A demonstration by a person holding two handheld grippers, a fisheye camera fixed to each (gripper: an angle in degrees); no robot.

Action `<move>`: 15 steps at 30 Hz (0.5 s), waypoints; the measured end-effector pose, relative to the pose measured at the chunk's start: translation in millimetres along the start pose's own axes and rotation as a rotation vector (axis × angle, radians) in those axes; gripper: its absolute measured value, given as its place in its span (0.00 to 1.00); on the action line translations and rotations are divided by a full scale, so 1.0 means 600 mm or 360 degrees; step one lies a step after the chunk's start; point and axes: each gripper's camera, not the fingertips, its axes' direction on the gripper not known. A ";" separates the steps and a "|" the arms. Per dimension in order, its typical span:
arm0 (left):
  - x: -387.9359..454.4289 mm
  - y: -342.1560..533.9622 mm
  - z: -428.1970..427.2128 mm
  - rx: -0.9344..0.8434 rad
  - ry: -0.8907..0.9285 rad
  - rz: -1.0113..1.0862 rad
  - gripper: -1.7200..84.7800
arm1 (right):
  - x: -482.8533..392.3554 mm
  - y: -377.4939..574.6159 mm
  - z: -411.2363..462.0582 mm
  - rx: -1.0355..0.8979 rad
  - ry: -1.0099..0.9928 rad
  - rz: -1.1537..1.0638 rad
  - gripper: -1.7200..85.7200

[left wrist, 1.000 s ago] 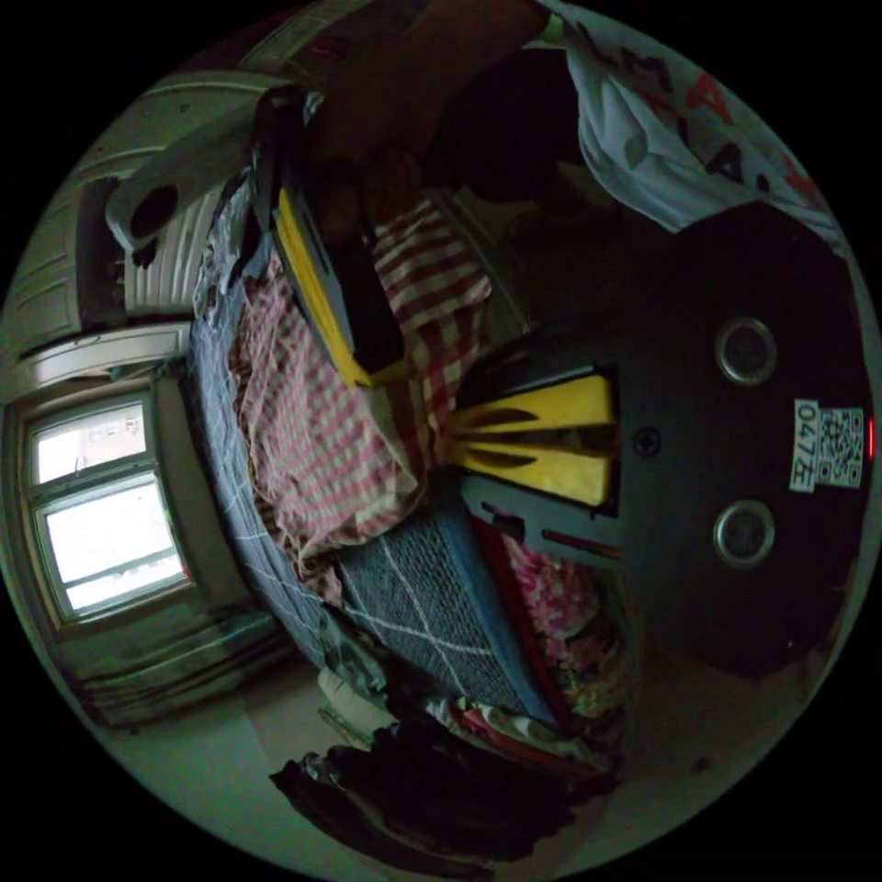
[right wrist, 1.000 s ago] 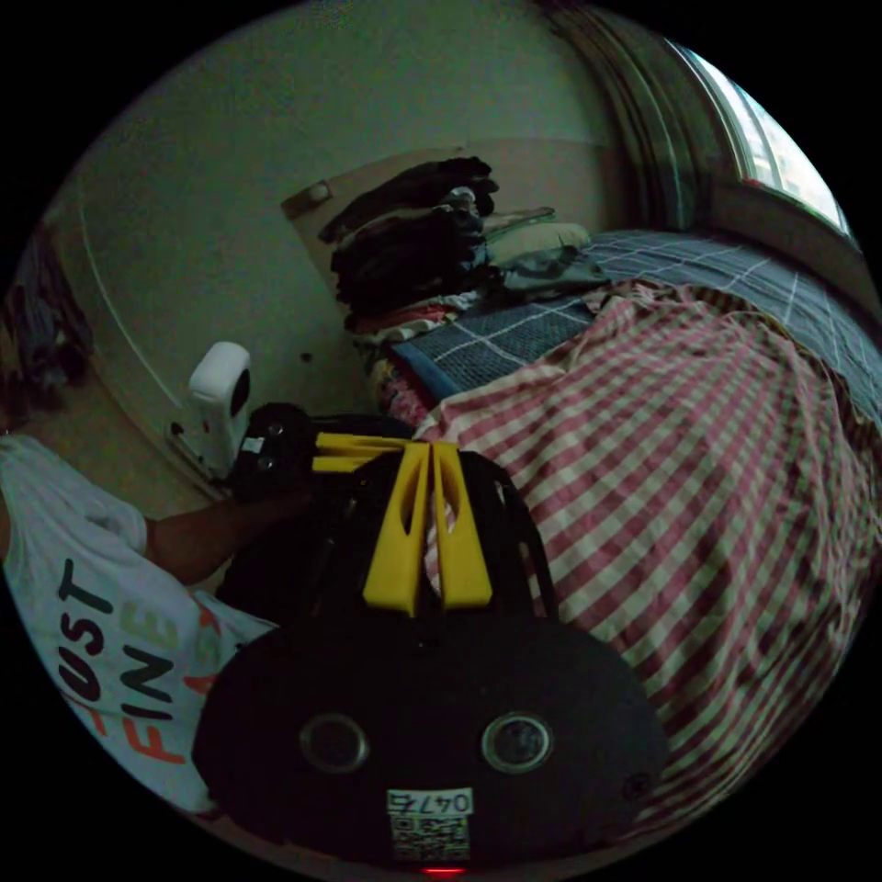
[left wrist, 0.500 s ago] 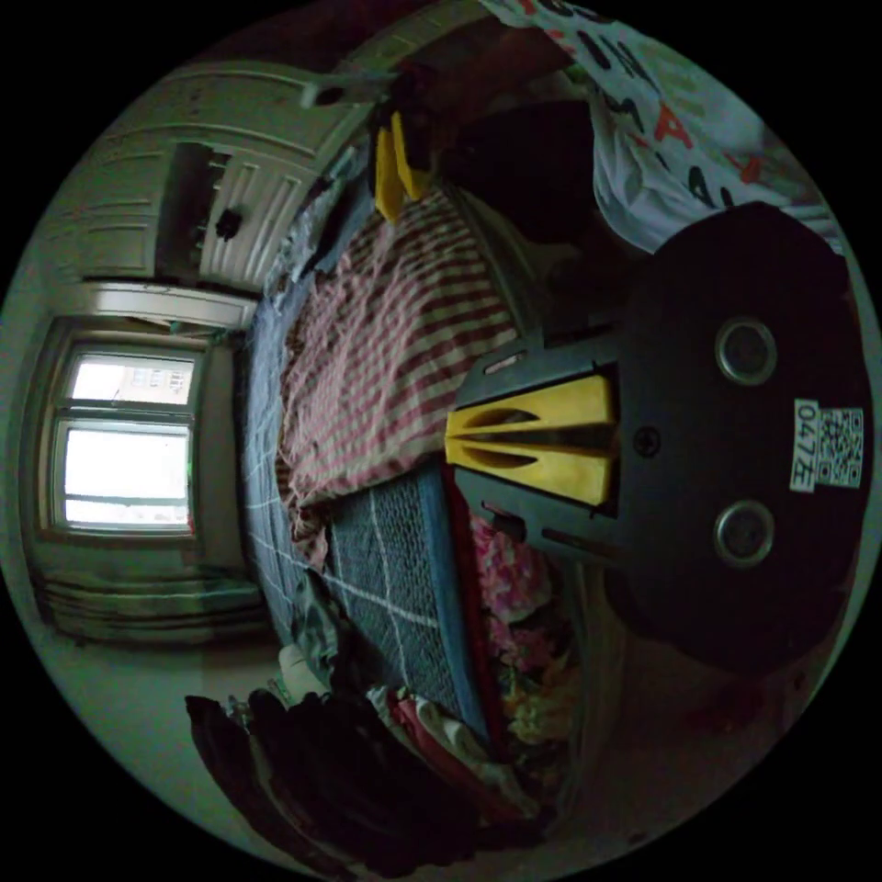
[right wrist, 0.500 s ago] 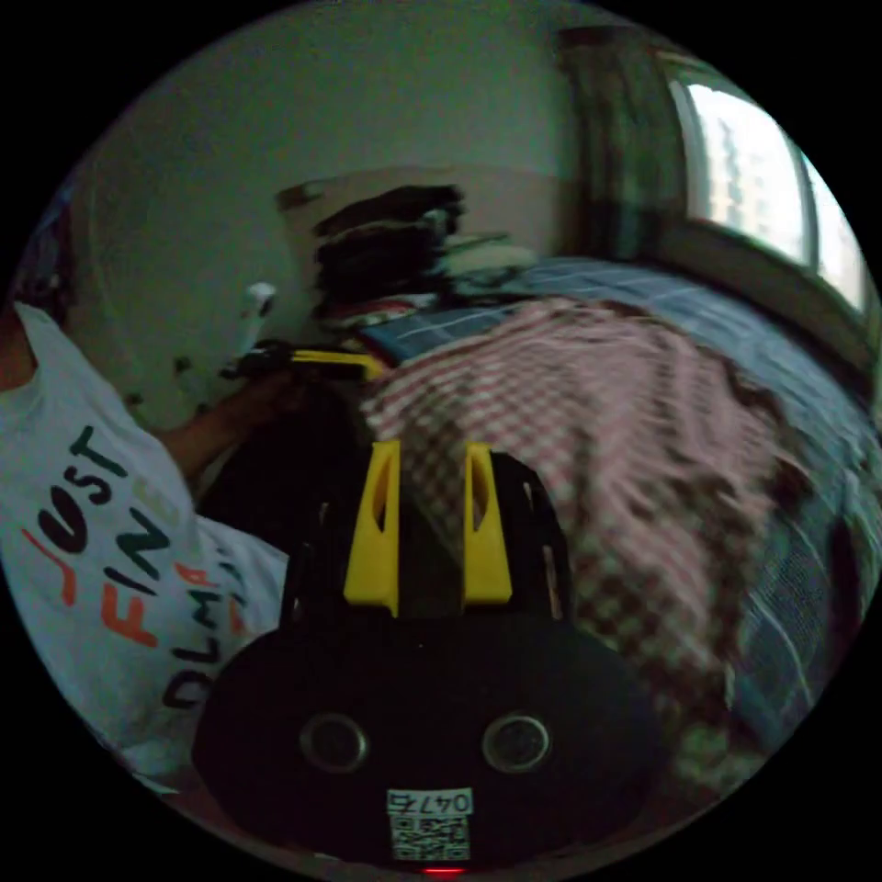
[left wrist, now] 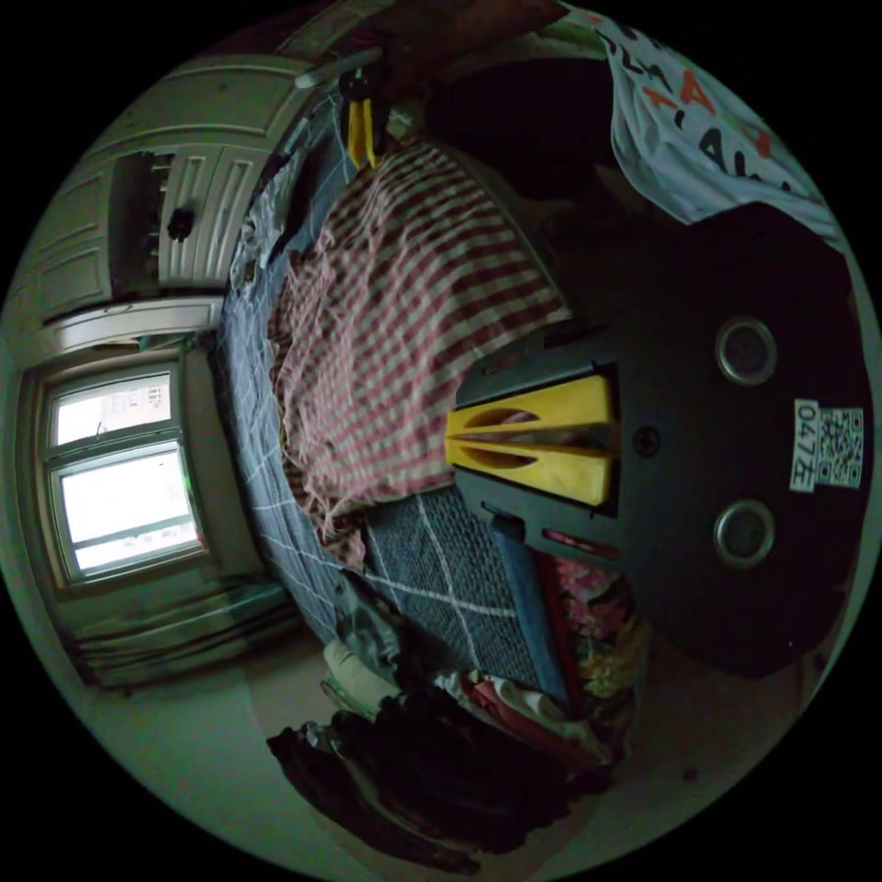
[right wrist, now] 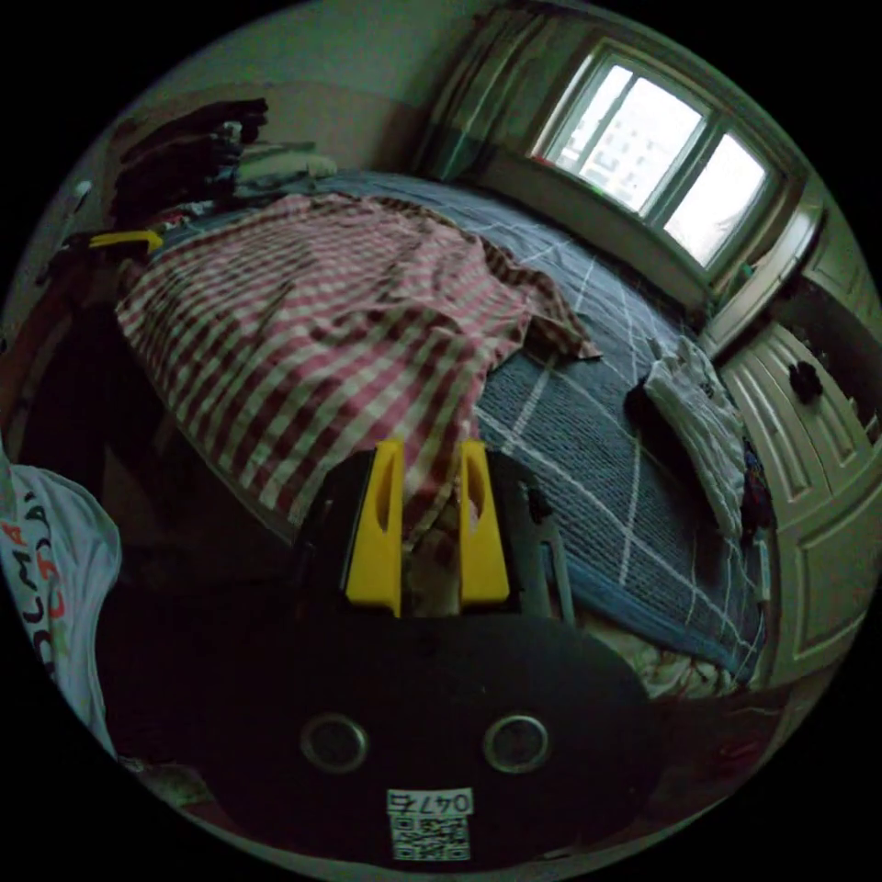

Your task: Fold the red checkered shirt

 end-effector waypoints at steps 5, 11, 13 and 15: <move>-0.005 -0.002 0.015 -0.0070 -0.0047 -0.0024 0.02 | 0.076 0.029 -0.011 0.0034 -0.0082 0.0199 0.02; -0.052 0.015 0.034 -0.0139 0.0277 -0.0241 0.12 | 0.167 0.075 0.004 -0.0049 -0.0329 0.0380 0.01; -0.065 0.024 0.045 -0.0173 0.0340 -0.0323 0.12 | 0.173 0.080 0.006 -0.0064 -0.0287 0.0343 0.01; -0.074 0.029 0.053 -0.0167 0.0388 -0.0400 0.13 | 0.191 0.090 0.004 -0.0054 -0.0267 0.0363 0.01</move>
